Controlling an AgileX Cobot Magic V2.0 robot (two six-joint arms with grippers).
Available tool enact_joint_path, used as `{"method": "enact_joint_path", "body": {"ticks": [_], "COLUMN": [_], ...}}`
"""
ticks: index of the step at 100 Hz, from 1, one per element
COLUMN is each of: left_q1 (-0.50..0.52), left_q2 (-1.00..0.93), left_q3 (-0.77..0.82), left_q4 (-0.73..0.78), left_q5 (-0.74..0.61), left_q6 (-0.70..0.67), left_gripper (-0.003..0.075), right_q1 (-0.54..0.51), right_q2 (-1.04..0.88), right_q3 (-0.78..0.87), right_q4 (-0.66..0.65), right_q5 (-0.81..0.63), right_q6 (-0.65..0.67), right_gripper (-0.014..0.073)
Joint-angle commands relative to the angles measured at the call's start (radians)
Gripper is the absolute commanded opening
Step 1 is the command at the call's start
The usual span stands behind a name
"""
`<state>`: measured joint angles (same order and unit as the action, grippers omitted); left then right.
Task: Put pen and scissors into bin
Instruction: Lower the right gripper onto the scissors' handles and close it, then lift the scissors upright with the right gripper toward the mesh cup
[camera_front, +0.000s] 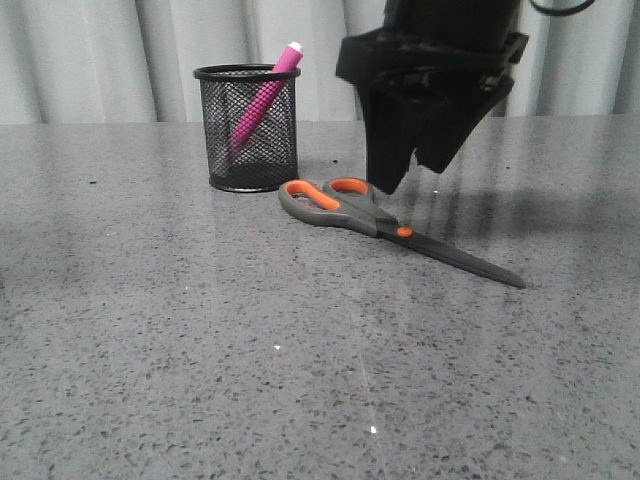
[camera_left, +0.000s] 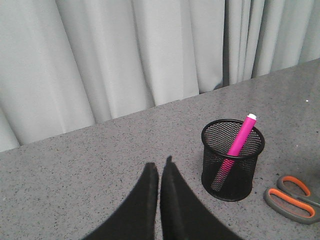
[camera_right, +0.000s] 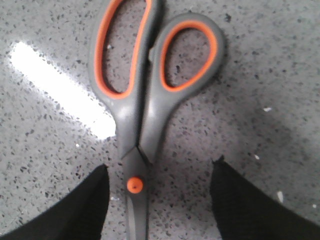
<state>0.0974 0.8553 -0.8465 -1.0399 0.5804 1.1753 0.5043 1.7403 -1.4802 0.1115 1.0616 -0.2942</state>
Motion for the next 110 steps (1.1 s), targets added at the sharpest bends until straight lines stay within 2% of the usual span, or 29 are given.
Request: {"method": "enact_joint_path", "body": {"ticks": [1,87,94,110], "left_q1": [-0.008,-0.008,-0.008,-0.008], "left_q2": [-0.009,-0.009,-0.009,-0.009], "left_q3": [-0.027,-0.027,-0.027,-0.027], "left_q4": [-0.048,-0.048,-0.048,-0.048], "left_q5": [-0.041,-0.045,-0.045,-0.045], "left_q6": [-0.011,-0.011,-0.011,-0.011], "left_gripper": [-0.002,-0.002,-0.002,-0.002], "right_q1": [0.004,0.047,0.047,0.047], "right_q2": [-0.028,0.074,0.074,0.074], "right_q3": [-0.038,-0.042,-0.042,-0.042], "right_q4": [0.021,-0.004,-0.004,-0.004], "right_q5": [-0.009,-0.068,-0.068,-0.057], "right_q6": [-0.001,-0.003,-0.005,-0.008], "right_gripper": [0.04,0.0397,0.0337,0.0052]}}
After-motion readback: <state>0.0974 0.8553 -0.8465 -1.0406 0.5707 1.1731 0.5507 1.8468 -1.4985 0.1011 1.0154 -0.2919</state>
